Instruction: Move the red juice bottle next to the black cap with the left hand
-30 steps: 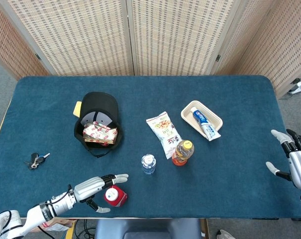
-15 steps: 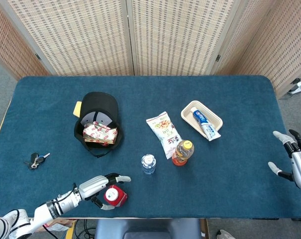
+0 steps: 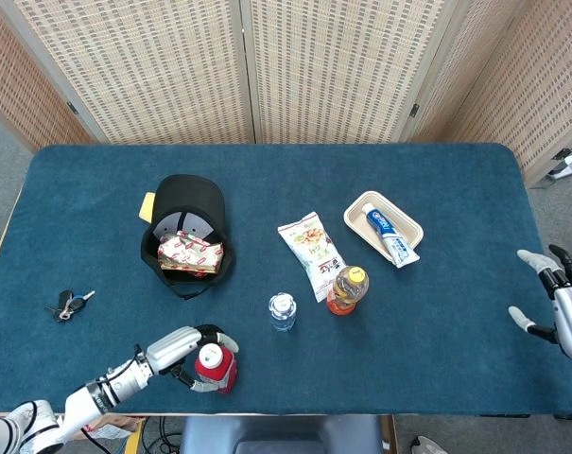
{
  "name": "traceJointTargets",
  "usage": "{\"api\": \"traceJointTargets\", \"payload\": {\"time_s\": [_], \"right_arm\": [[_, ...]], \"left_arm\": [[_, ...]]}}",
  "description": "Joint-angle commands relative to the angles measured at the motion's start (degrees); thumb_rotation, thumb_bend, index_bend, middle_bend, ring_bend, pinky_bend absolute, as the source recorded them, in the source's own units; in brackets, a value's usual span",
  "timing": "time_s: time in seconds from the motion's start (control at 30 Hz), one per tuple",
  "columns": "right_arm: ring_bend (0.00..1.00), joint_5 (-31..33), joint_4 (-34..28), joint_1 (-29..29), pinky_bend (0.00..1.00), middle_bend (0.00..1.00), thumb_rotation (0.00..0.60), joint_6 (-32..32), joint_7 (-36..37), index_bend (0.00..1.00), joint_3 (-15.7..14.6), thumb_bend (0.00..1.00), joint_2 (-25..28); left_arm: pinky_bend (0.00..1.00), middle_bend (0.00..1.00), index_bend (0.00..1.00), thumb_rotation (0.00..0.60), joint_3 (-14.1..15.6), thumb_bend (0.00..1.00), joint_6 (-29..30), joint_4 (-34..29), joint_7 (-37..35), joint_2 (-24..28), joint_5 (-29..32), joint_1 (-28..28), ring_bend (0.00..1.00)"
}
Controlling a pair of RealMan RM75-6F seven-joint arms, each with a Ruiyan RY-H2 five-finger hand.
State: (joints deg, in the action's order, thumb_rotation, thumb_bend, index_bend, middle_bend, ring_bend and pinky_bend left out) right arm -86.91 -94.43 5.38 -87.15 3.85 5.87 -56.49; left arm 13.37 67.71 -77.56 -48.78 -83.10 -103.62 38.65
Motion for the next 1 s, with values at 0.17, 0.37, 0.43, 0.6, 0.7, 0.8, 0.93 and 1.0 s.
{"api": "traceJointTargets", "payload": {"time_s": [0.17, 0.37, 0.43, 0.6, 0.7, 0.8, 0.93, 1.0], "right_arm": [[0.10, -0.1, -0.3, 0.0, 0.18, 0.27, 0.600, -0.2, -0.3, 0.22, 0.1, 0.20, 0.1], [0.10, -0.2, -0.4, -0.1, 0.18, 0.27, 0.600, -0.3, -0.4, 0.22, 0.0, 0.20, 0.2], [0.10, -0.3, -0.4, -0.1, 0.18, 0.27, 0.600, -0.4, -0.4, 0.22, 0.0, 0.20, 0.3], [0.10, -0.1, -0.3, -0.3, 0.18, 0.27, 0.600, -0.5, -0.3, 0.22, 0.0, 0.20, 0.3], [0.10, -0.1, -0.2, -0.5, 0.18, 0.27, 0.600, -0.7, -0.1, 0.22, -0.1, 0.20, 0.3], [0.10, -0.2, -0.1, -0.8, 0.18, 0.27, 0.600, -1.0, 0.1, 0.22, -0.2, 0.20, 0.4], [0.10, -0.1, 0.0, -1.0, 0.18, 0.27, 0.600, -1.2, 0.2, 0.22, -0.2, 0.20, 0.5], [0.10, -0.1, 0.0, -1.1, 0.18, 0.27, 0.600, -1.3, 0.3, 0.22, -0.2, 0.20, 0.5]], "left_arm": [[0.16, 0.43, 0.54, 0.600, -2.0, 0.19, 1.5, 1.0, 0.6, 0.2, 1.5, -0.3, 0.41], [0.17, 0.43, 0.54, 0.600, -4.8, 0.19, 1.8, 2.9, 1.7, -1.2, 3.6, -0.2, 0.41], [0.17, 0.43, 0.54, 0.600, -5.7, 0.19, 1.4, 3.8, 2.3, -1.8, 4.2, 0.1, 0.41], [0.17, 0.43, 0.53, 0.600, -7.5, 0.19, 0.0, 5.5, 3.3, -3.6, 5.6, 1.0, 0.41], [0.17, 0.43, 0.53, 0.600, -8.3, 0.19, -1.1, 7.1, 4.7, -4.8, 6.2, 1.6, 0.41], [0.17, 0.43, 0.53, 0.600, -8.9, 0.19, -1.9, 8.9, 5.8, -6.0, 6.8, 1.9, 0.41], [0.17, 0.43, 0.53, 0.600, -9.4, 0.19, -2.2, 10.5, 6.4, -6.9, 7.4, 2.0, 0.40], [0.17, 0.43, 0.52, 0.600, -9.7, 0.19, -2.3, 10.9, 6.4, -7.1, 7.7, 1.9, 0.40]]}}
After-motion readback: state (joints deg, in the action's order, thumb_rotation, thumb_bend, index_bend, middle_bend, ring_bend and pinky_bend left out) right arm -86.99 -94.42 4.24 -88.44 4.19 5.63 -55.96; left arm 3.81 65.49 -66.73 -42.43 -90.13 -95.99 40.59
